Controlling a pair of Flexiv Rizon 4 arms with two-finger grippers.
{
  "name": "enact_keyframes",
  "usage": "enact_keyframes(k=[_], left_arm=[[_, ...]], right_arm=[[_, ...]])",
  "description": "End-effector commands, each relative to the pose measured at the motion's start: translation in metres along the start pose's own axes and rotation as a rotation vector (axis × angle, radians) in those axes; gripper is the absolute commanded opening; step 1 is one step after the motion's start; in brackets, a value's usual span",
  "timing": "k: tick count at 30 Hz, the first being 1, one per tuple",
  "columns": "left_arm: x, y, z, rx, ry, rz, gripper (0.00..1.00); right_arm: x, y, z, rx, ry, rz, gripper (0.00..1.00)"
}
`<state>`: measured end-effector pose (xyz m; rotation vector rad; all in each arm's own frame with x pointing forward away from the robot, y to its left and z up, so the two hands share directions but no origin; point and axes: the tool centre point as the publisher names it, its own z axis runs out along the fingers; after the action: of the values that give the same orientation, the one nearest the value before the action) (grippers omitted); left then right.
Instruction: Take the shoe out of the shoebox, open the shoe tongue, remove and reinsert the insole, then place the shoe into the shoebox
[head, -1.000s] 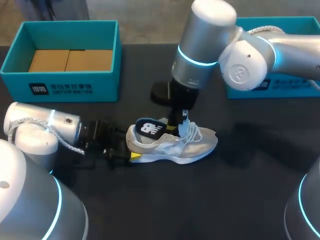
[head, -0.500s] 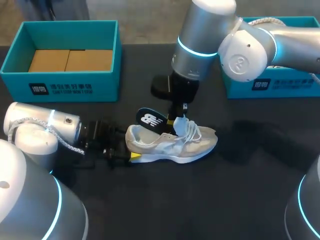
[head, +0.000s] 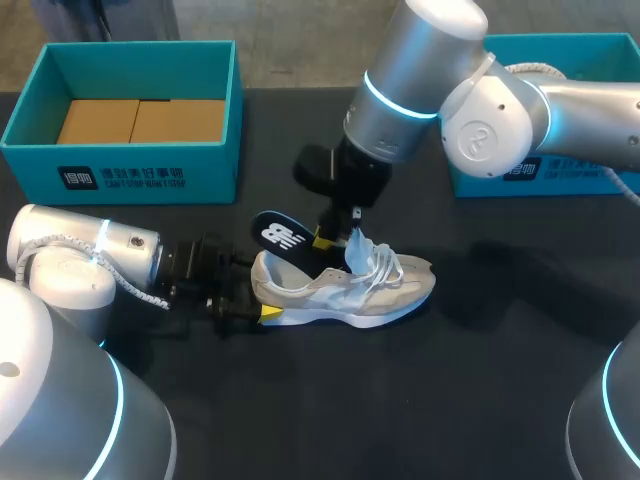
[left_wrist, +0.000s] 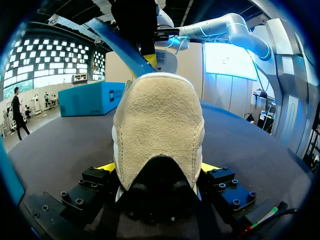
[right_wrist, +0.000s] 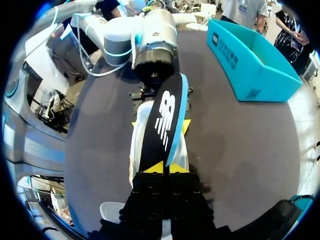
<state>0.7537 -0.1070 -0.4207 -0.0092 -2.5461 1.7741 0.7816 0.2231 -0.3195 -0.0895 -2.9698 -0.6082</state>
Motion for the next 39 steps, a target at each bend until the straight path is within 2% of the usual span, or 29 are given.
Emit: enact_keyframes(k=[1, 14, 15, 17, 18, 27, 39], left_arm=[[0.001, 0.003, 0.001, 0.0, -0.002, 0.001, 0.0], [0.001, 0.003, 0.001, 0.0, -0.002, 0.001, 0.0], [0.001, 0.003, 0.001, 0.0, -0.002, 0.001, 0.0], [0.001, 0.003, 0.001, 0.0, -0.002, 0.001, 0.0], [0.001, 0.003, 0.001, 0.0, -0.002, 0.001, 0.0], [0.001, 0.003, 0.001, 0.0, -0.002, 0.001, 0.0], [0.001, 0.003, 0.001, 0.0, -0.002, 0.001, 0.0]], right_arm=[[-0.001, 0.01, -0.001, 0.005, -0.003, -0.019, 0.0], [-0.008, 0.027, 0.008, -0.044, 0.018, -0.064, 0.0], [-0.008, 0.027, 0.009, -0.049, 0.019, -0.061, 0.04], [-0.008, 0.027, 0.009, -0.054, 0.018, -0.055, 0.29], [-0.007, 0.027, 0.008, -0.057, 0.018, -0.049, 0.32], [-0.004, 0.029, 0.003, -0.08, 0.041, 0.004, 0.41], [-0.007, 0.027, 0.02, -0.196, 0.175, 0.055, 0.43]])
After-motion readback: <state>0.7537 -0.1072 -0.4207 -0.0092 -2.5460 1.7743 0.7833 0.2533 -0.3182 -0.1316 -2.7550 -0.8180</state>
